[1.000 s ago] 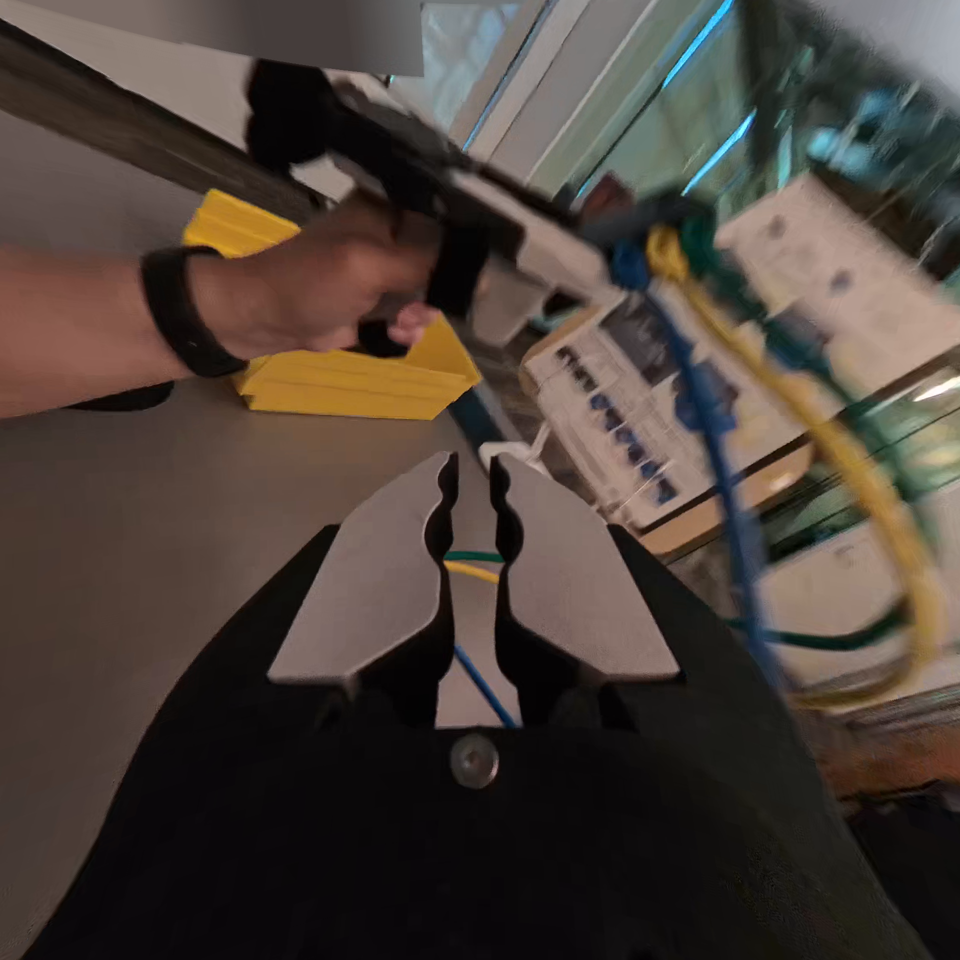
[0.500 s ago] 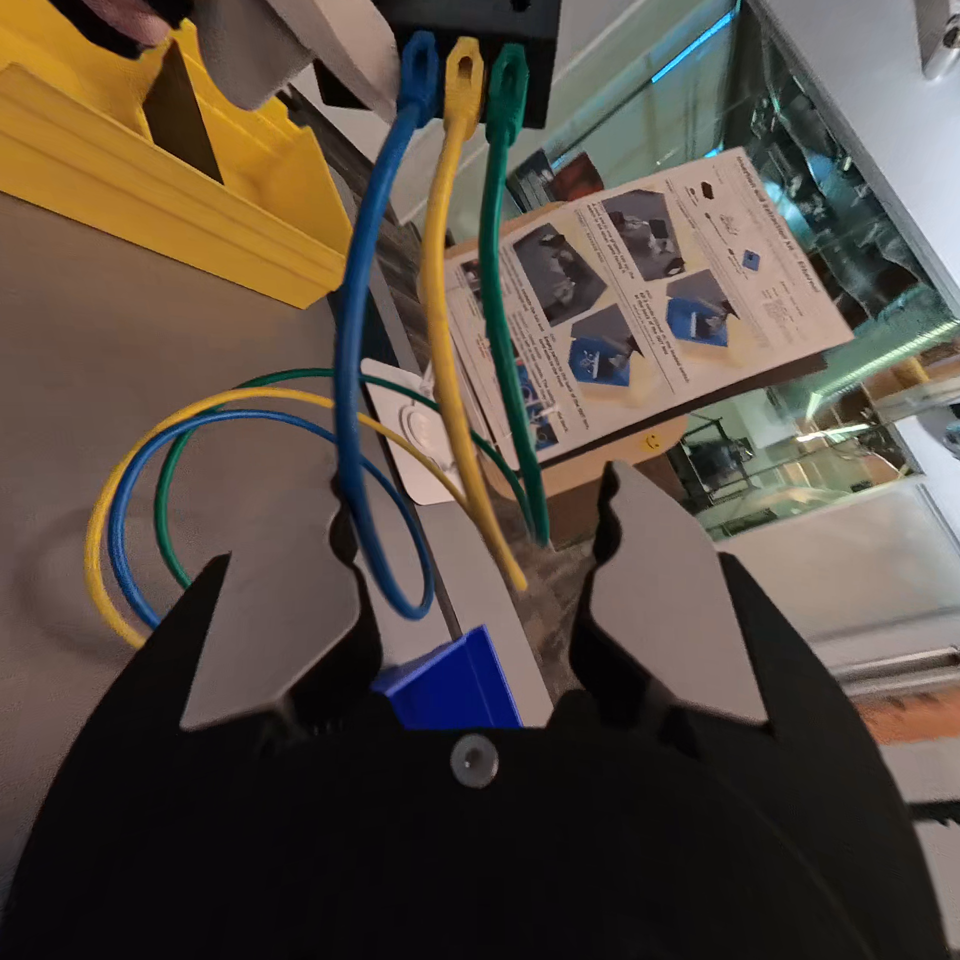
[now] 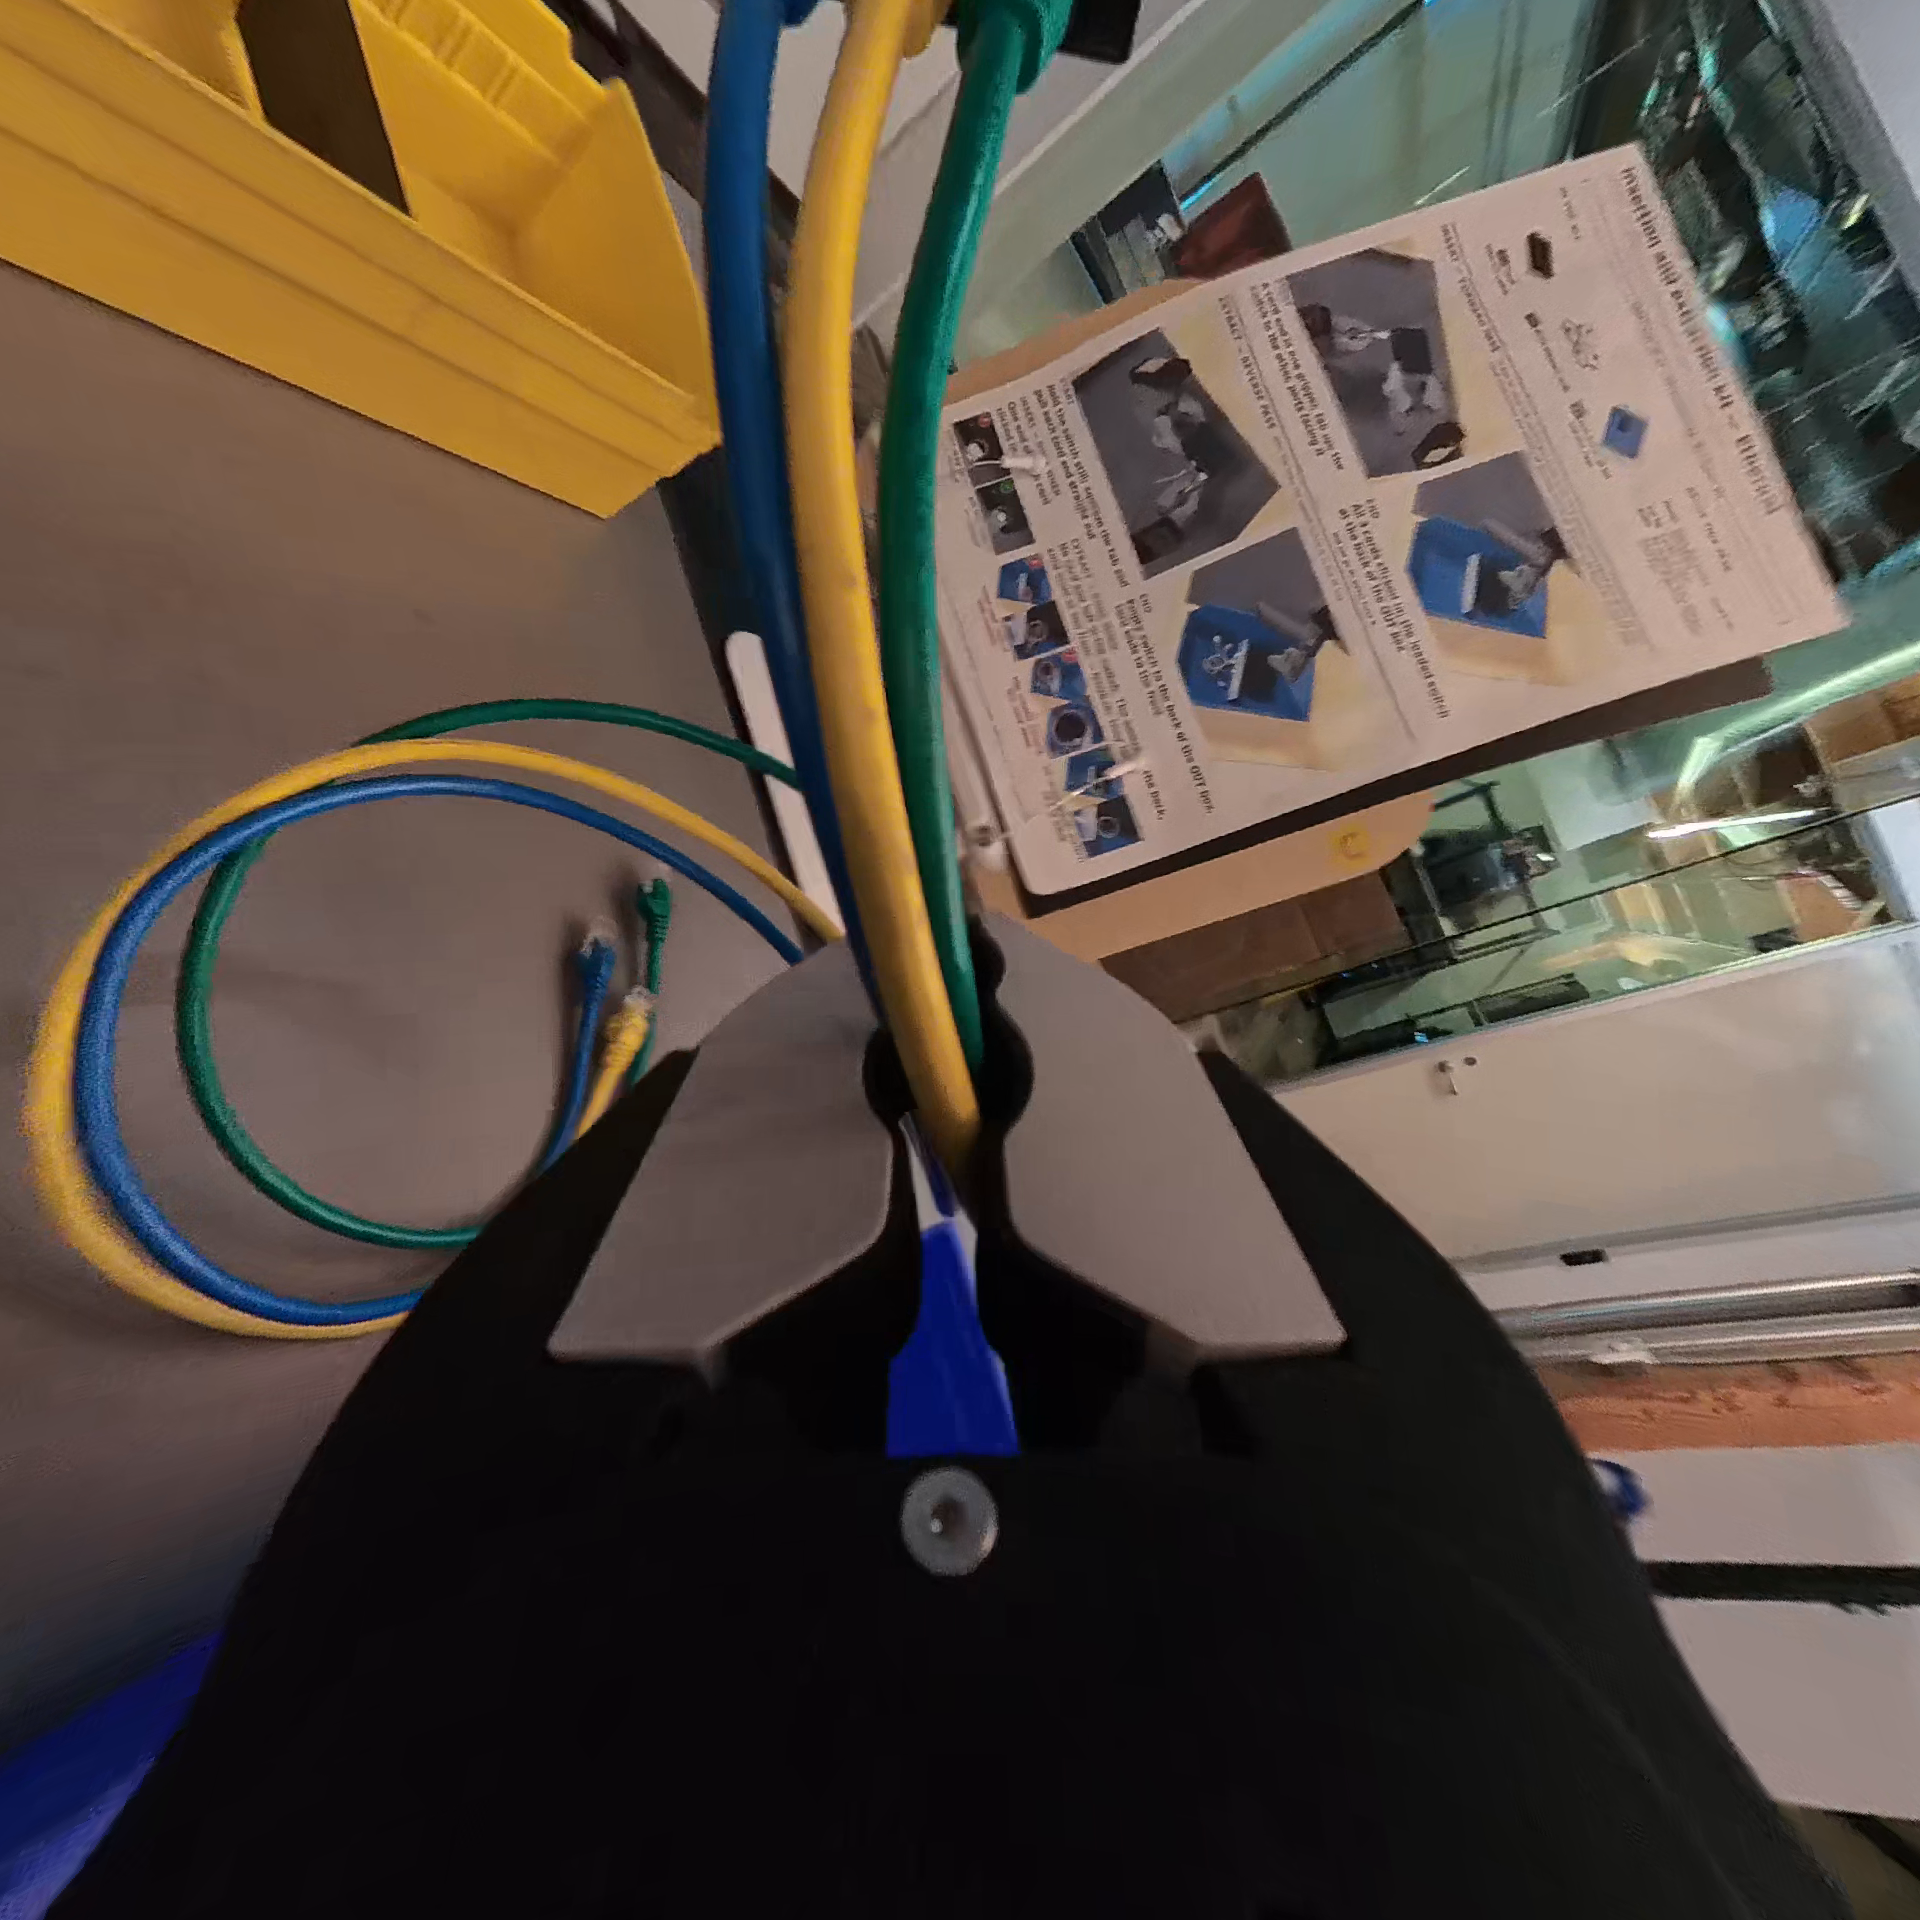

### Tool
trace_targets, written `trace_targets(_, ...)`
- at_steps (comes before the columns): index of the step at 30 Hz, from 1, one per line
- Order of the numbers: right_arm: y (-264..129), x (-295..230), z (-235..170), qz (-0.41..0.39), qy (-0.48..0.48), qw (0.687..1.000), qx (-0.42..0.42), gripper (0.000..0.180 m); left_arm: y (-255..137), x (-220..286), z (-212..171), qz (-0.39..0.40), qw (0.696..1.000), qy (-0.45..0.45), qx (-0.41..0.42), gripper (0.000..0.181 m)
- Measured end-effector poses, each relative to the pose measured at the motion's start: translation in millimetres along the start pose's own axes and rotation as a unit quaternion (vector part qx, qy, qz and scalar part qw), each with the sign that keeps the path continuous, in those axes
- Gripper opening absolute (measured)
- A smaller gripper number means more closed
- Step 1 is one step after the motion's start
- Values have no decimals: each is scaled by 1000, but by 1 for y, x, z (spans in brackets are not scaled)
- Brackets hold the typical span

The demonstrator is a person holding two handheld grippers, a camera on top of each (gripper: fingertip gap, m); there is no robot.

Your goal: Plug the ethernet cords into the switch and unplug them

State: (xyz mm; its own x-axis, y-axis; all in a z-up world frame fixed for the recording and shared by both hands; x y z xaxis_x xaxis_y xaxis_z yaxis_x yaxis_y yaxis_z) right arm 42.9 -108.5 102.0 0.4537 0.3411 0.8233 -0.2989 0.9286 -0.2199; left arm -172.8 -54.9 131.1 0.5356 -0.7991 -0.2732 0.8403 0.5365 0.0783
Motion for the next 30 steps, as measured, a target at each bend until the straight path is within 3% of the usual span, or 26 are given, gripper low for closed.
trace_targets(3,-7,35,22,-34,-39,999,-13,5,9,-17,42,-9,1000,7,16,62)
trace_targets(10,-59,178,75,-137,-84,987,-29,4,57,-36,209,-17,994,99,50,62)
trace_targets(14,-88,229,67,-149,-68,985,-58,5,100,-27,250,-43,994,86,46,62)
trace_targets(19,-101,242,19,-131,-34,986,-95,5,152,-4,226,-80,996,30,22,63)
trace_targets(25,-75,218,-74,-96,-56,974,-199,6,215,25,131,-99,993,-50,-39,62)
trace_targets(30,-53,181,-125,-65,-52,972,-220,5,232,44,62,-133,981,-126,-68,63)
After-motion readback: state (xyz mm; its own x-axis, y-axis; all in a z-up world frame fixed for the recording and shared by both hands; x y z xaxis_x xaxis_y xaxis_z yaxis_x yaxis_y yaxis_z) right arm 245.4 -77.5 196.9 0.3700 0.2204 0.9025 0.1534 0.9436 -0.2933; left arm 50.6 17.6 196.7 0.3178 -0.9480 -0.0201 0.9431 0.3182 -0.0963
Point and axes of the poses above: each gripper's, where its closed fingertips meet, y out along the fingers, z out of its top, x = y × z across the jaws, the point moved 8 cm from there along -y, back along the fingers, and after that the axes turned 1 degree about -y, right-handed, at the moved point
